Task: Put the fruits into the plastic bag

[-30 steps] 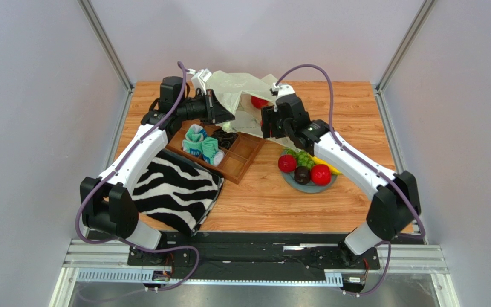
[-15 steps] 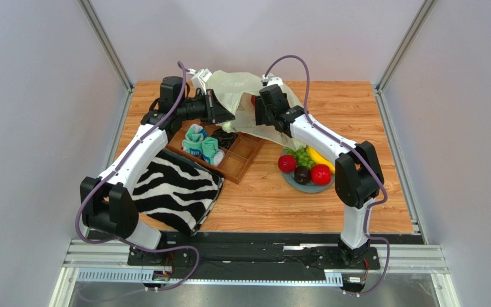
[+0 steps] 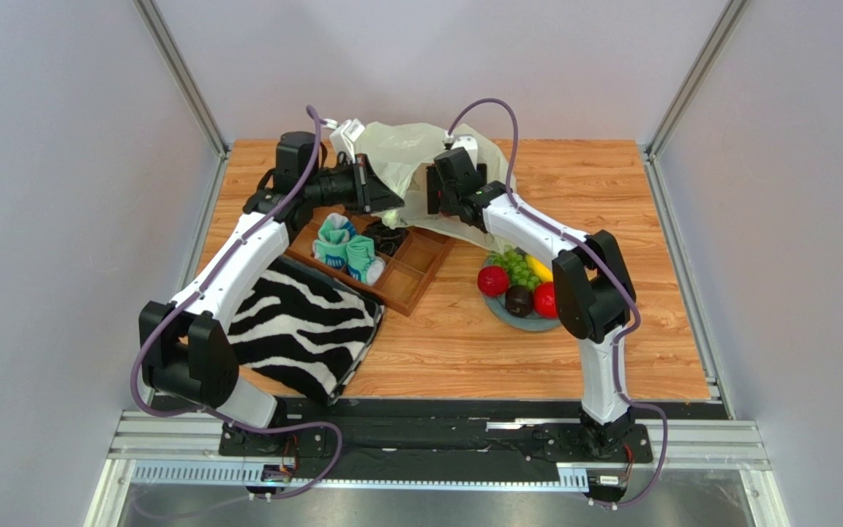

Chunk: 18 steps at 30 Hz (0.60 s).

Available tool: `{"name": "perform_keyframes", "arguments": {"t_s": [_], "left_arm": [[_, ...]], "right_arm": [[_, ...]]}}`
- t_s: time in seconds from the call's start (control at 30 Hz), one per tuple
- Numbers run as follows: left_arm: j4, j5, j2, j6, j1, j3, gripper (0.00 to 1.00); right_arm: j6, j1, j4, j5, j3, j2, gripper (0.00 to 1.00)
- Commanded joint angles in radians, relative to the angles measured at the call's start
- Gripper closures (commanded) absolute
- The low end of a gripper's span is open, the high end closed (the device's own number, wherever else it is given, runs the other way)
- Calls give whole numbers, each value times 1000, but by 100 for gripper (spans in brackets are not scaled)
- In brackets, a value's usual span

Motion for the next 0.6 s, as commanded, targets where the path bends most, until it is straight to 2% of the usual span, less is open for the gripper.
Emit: {"name": "perform_keyframes", "arguments": {"t_s": [0.0, 0.2, 0.43, 0.57], "left_arm": [[13, 19, 2, 0, 6, 39, 100], [13, 21, 2, 0, 6, 39, 100], [12, 22, -1, -1, 6, 39, 100], [13, 21, 1, 0, 6, 39, 100]], "right_arm": [[18, 2, 26, 25, 57, 18, 20], [18, 2, 9, 22, 80, 32, 14], [15, 1, 26, -1, 57, 0, 16], [14, 5, 70, -50, -15, -60, 18]]}}
